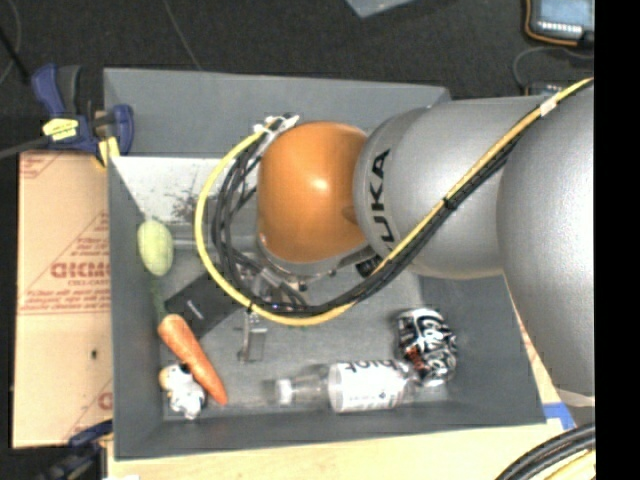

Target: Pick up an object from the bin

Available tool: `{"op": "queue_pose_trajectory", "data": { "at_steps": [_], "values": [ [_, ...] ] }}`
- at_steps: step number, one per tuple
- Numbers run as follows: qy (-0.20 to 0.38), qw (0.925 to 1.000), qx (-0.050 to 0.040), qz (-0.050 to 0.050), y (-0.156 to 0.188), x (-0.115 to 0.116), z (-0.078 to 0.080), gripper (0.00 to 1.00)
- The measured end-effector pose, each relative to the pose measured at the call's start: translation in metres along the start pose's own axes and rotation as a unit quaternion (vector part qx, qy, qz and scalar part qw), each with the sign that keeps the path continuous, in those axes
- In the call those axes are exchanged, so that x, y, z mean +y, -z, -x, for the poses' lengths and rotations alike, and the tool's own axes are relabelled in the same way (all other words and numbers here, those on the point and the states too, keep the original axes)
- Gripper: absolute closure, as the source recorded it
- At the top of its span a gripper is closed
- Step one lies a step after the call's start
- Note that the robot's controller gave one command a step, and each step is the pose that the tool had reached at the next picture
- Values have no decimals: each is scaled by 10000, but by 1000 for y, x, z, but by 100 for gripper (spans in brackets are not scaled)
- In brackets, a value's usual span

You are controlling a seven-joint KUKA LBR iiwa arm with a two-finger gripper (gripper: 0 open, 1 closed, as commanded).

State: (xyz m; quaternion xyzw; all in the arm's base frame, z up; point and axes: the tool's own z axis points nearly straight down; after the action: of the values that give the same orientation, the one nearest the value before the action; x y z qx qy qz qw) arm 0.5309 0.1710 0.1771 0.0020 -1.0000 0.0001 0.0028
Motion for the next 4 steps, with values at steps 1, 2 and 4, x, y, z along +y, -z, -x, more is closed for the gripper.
{"op": "queue_pose_trajectory", "data": {
  "at_steps": [1,2,4],
  "values": [
    [-21,10000,-40,8,5,-1,2,0],
    [142,9999,-50,9,-35,-15,47,0],
    [535,9985,-59,13,-55,-28,66,0]
  ]
}}
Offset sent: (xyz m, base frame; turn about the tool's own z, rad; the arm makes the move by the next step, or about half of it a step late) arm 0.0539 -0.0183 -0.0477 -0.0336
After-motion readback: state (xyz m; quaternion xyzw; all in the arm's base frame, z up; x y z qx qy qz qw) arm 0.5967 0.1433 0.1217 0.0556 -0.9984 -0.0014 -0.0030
